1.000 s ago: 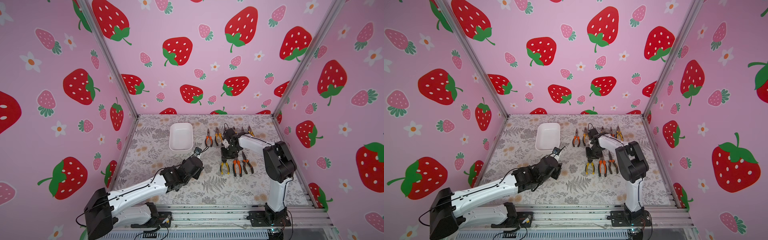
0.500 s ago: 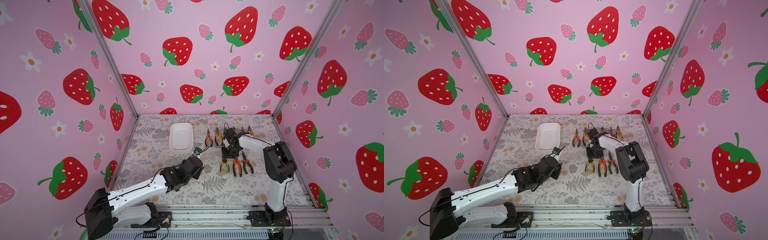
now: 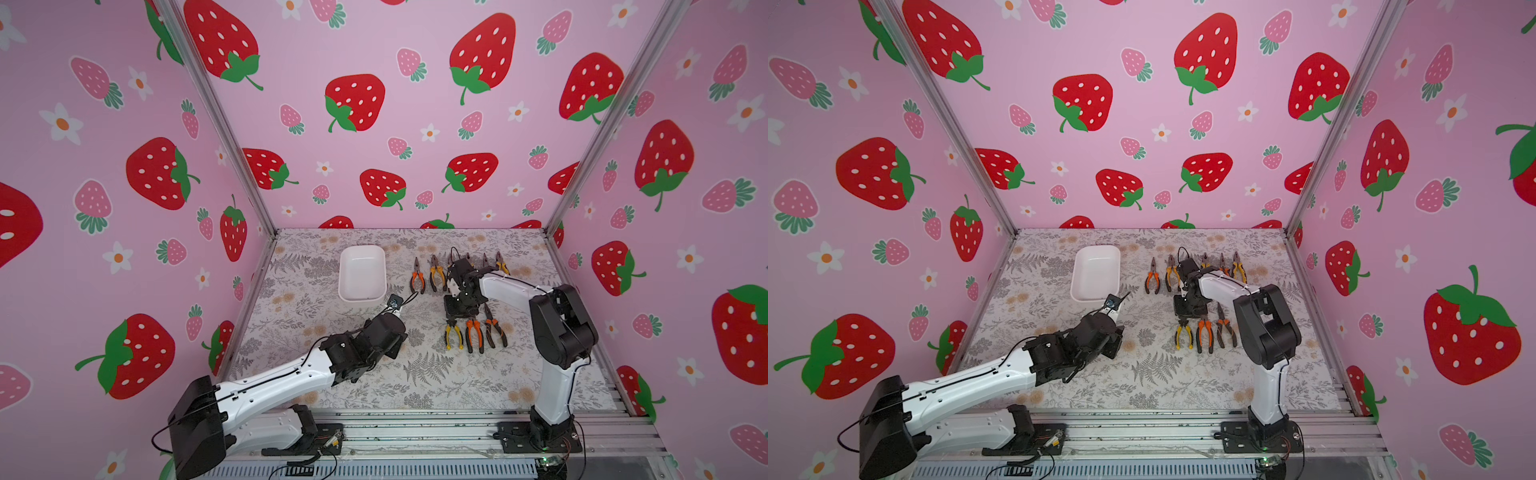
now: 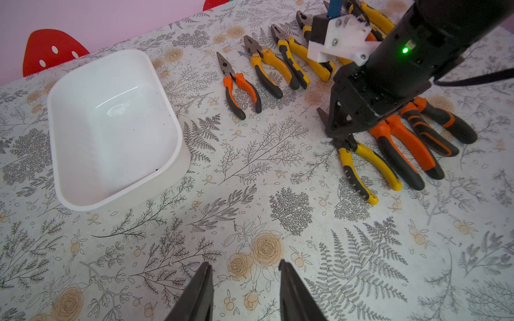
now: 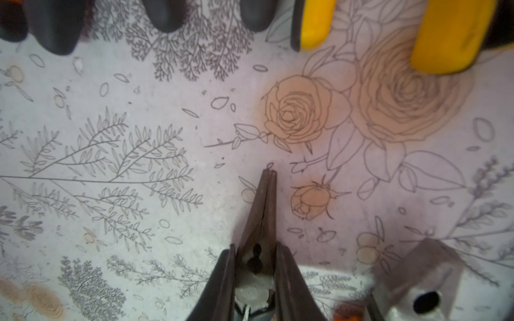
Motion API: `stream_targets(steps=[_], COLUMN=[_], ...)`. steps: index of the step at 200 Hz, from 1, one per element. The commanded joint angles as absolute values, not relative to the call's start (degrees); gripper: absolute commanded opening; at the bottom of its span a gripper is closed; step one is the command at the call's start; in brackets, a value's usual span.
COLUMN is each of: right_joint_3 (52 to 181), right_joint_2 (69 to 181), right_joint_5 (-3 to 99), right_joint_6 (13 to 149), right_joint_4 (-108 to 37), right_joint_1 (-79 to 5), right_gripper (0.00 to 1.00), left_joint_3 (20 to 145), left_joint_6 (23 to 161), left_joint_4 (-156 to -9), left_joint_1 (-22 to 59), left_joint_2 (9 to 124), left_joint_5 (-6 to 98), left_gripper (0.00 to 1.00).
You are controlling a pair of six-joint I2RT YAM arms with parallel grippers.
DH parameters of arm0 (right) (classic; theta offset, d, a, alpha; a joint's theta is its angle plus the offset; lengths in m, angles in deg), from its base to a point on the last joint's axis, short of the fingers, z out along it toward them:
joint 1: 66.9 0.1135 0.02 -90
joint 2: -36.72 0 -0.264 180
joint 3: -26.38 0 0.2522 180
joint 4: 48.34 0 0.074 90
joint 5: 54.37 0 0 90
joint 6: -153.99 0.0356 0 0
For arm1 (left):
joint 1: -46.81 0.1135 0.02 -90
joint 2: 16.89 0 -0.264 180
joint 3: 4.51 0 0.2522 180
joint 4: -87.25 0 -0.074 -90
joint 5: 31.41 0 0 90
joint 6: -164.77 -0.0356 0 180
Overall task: Take the pliers out of the storage box
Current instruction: Place the pliers at the center of the board.
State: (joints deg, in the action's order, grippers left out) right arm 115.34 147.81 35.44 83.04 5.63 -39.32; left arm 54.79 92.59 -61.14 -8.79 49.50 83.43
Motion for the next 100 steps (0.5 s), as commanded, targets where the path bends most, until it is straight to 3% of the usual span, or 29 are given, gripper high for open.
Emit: stream_targets(steps=[1, 74, 100], right_joint_3=[113.48, 111.67, 111.77], right_joint_2=[146.60, 145.64, 145.61], right_joint_5=[34.75, 36.15, 36.77], right_joint_6=[83.24, 84.51, 84.73], right_joint_4=[8.23, 7.29, 7.00], right_joint_1=[-39.43, -38.95, -38.94], right_gripper=[0.26, 0.26, 0.32], left_joint_3=[54.78, 54.88, 54.96], left_joint_6=[92.69, 92.57, 92.48], left_joint_4=[-61.49, -61.32, -61.32], left_joint_1=[-8.54, -8.52, -8.48], left_joint_2=[48.76, 48.45, 48.30], left_joint_5=[83.29, 83.37, 83.46], left_gripper=[0.41, 0.41, 0.41])
